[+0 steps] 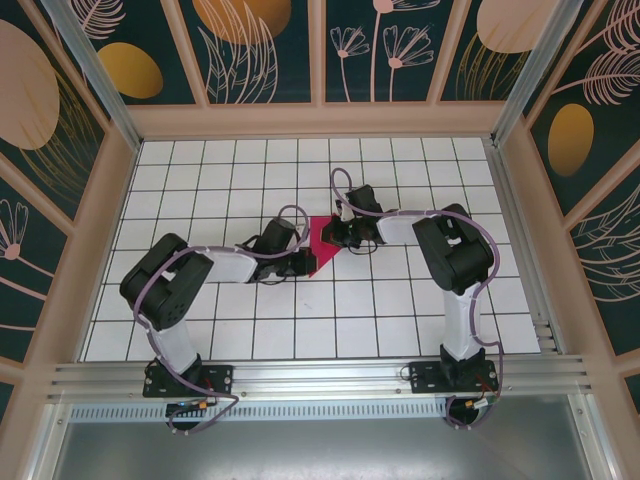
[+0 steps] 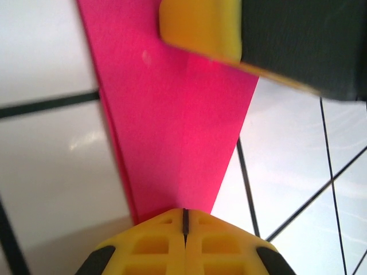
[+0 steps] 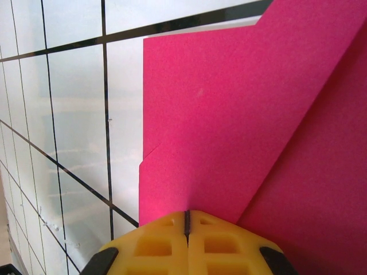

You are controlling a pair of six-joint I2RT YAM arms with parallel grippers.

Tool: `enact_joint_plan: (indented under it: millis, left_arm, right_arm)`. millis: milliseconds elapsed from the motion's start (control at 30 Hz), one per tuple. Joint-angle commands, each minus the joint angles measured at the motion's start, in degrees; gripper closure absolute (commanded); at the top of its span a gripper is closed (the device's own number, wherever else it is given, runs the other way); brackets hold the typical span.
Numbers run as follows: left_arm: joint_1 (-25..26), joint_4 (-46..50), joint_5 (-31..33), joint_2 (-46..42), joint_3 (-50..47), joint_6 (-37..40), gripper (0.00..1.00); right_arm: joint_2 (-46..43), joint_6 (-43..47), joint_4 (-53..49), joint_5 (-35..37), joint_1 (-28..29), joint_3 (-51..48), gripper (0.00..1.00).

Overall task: Fold a paper plane with a square sheet of paper (pick it up from the middle)
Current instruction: Fourth fold the wing at the center of the table.

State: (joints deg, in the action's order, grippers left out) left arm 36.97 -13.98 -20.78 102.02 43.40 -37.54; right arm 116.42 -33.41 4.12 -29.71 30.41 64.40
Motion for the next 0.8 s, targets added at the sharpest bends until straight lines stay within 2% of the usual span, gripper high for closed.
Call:
enact_joint_plan:
  millis: [0,267,433,533,767]
  left_arm:
    - [0.1,6.1,-3.3,-2.4,-4.2,1.2,0.94]
    - [0.1,7.8,-2.2,-8.2,-4.6,1.7,0.94]
    - [0.1,-1.7,-1.1,-11.4,-4.6,-3.2,0.91]
    - [0.0,-6.8,-0.2,-9.2,-4.0,-6.1,0.90]
    - [0.0,-6.1,2.0,-1.1,-0.6,-6.8,0.91]
  right_arm:
    - [5.6,0.4,-6.7,6.9,-0.1,-1.8,1.00]
    - [5.8,0.3,-6.7,6.9,-0.2,-1.7,1.00]
    - [6.1,0.3,-6.5,6.6,-0.2,-1.7,1.00]
    - [6.1,0.2,-6.5,6.6,-0.2,-1.6,1.00]
    - [5.6,0.2,-6.5,6.1,-0.3,-1.1,1.00]
